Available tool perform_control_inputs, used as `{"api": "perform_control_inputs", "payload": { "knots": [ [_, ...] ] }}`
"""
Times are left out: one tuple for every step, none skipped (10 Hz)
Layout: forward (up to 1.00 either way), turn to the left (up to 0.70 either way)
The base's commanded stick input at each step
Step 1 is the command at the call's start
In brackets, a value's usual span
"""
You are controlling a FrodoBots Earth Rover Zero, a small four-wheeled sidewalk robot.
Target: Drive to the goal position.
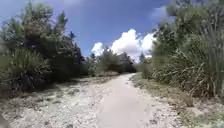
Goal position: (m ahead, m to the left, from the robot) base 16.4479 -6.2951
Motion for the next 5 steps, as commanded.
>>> {"api": "perform_control_inputs", "payload": {
  "knots": [
    [0.50, 0.00],
    [0.50, 0.00],
    [0.50, 0.00],
    [0.50, 0.00],
    [0.50, 0.00]
  ]
}}
